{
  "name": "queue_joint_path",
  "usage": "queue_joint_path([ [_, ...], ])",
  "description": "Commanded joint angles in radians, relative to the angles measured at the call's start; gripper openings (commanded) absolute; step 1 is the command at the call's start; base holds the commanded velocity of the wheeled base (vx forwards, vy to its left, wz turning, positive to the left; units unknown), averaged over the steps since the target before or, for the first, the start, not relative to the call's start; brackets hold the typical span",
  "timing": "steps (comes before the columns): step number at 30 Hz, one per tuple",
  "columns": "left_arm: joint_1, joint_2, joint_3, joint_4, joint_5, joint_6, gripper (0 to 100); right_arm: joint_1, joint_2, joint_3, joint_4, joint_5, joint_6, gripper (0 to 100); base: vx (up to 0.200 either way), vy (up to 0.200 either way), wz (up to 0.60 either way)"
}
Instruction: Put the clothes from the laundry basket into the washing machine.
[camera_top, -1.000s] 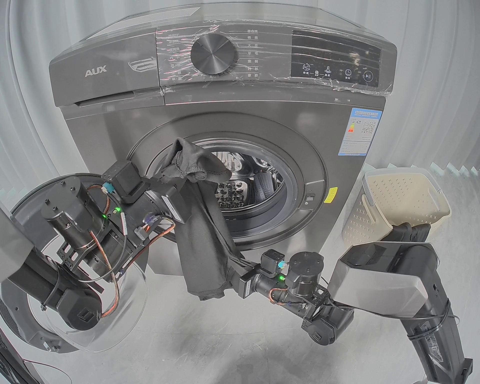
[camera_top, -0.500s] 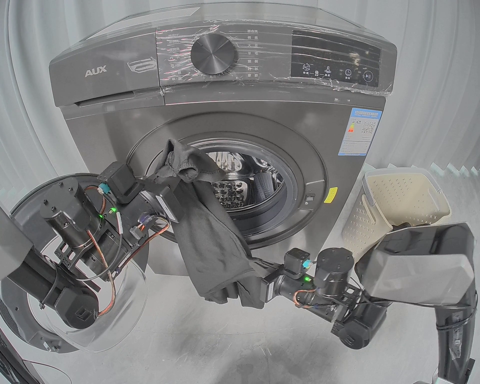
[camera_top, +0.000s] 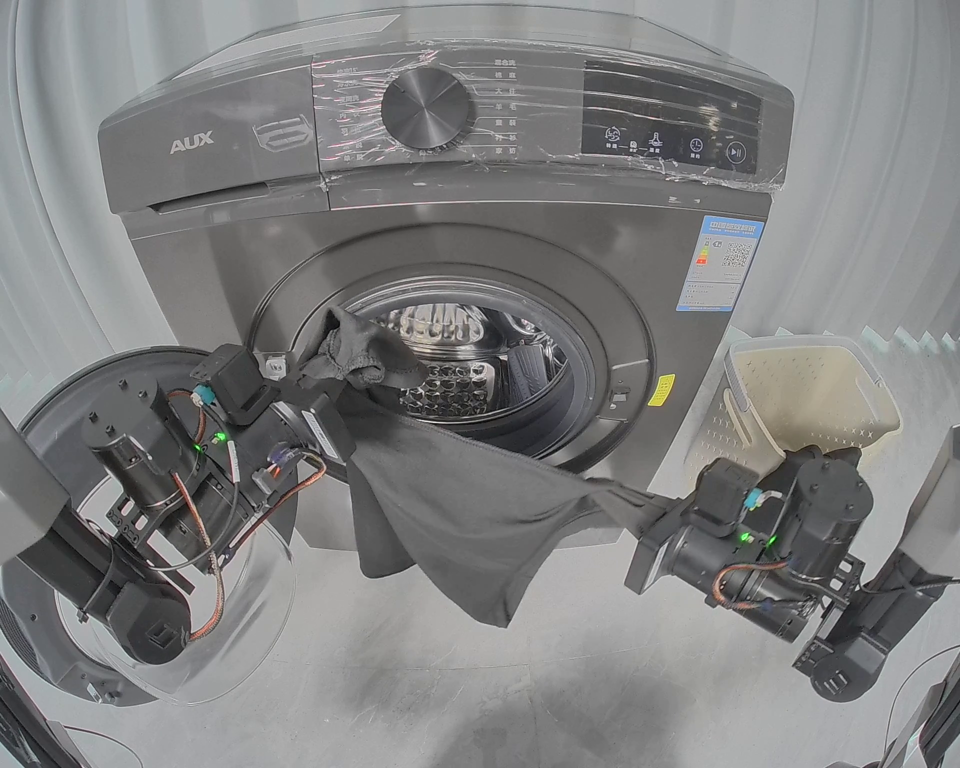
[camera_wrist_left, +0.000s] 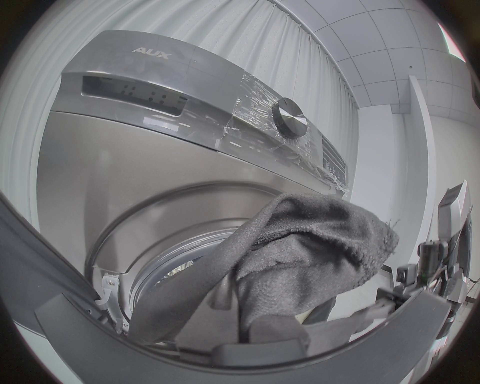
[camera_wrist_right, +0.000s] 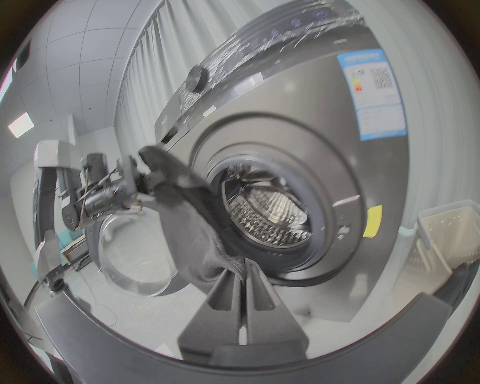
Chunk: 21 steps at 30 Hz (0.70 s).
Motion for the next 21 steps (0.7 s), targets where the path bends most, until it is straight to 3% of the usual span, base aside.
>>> queue_joint_path([
  [1,0.005,-0.007,0.025,-0.002,0.0,-0.002,0,-0.058,-0.094,-0.024,-0.001,-0.017,0.001,0,0.0,0.0,0.0],
  [7,0.023,-0.001,0.051,-0.002,0.003,0.0,0,-0.082,-0.12,-0.07,-0.001,-0.031,0.004,0,0.0,0.0,0.0],
  [10,0.026,0.001,0.042,-0.002,0.038,-0.003,0,-0.087,-0.123,-0.104,-0.001,-0.052,0.013,0,0.0,0.0,0.0],
  [16,0.031,-0.007,-0.011,-0.002,0.107,-0.066,0,-0.085,-0.126,-0.15,-0.001,-0.086,0.026,0,0.0,0.0,0.0],
  [21,0.031,-0.036,0.003,-0.002,0.124,-0.066,0,-0.079,-0.131,-0.165,-0.001,-0.094,0.024,0,0.0,0.0,0.0],
])
